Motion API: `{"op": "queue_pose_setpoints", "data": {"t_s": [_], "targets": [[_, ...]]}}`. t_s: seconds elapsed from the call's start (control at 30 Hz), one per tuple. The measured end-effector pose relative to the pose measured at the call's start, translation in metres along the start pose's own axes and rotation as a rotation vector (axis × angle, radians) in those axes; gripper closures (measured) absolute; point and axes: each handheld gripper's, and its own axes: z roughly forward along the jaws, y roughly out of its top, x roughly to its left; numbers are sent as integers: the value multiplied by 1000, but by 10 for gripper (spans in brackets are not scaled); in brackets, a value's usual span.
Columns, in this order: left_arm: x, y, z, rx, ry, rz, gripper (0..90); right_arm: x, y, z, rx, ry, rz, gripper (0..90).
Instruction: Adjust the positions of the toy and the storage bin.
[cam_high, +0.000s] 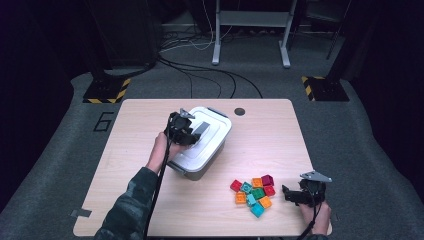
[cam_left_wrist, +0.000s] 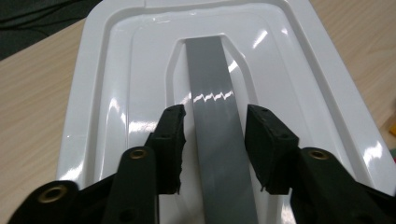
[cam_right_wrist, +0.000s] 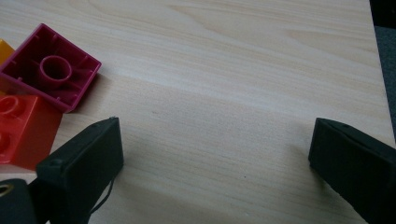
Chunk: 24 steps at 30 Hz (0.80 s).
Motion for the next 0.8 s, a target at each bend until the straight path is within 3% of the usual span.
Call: {"op": "queue_pose_setpoints", "data": {"t_s": [0.13,0.37,0.63,0.8], "targets": [[-2,2,1,12,8,15,652,0,0,0,0,1,-1,22],[0,1,2,-7,-32,33,658,0,0,0,-1,2,-2,24],[-10,6,5,-13,-57,94,662,0,0,0,0,2,-3,25],[-8,6,7,-13,-76,84,663,0,0,0,0,2,-3,25]]}}
